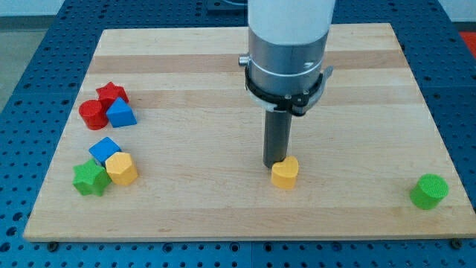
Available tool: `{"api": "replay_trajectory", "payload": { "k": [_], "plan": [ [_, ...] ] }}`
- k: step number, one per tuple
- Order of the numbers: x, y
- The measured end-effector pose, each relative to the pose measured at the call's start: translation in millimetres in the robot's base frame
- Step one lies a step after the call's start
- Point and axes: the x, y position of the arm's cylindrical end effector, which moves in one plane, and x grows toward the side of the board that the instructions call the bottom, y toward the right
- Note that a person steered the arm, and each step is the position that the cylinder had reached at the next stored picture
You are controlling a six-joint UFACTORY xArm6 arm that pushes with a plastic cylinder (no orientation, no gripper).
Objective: Move yellow heart closer to the green circle
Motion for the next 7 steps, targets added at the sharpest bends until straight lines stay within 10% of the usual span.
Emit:
{"api": "replay_trajectory", "payload": {
  "k": [7],
  "plan": [
    [51.0,35.7]
  ]
}}
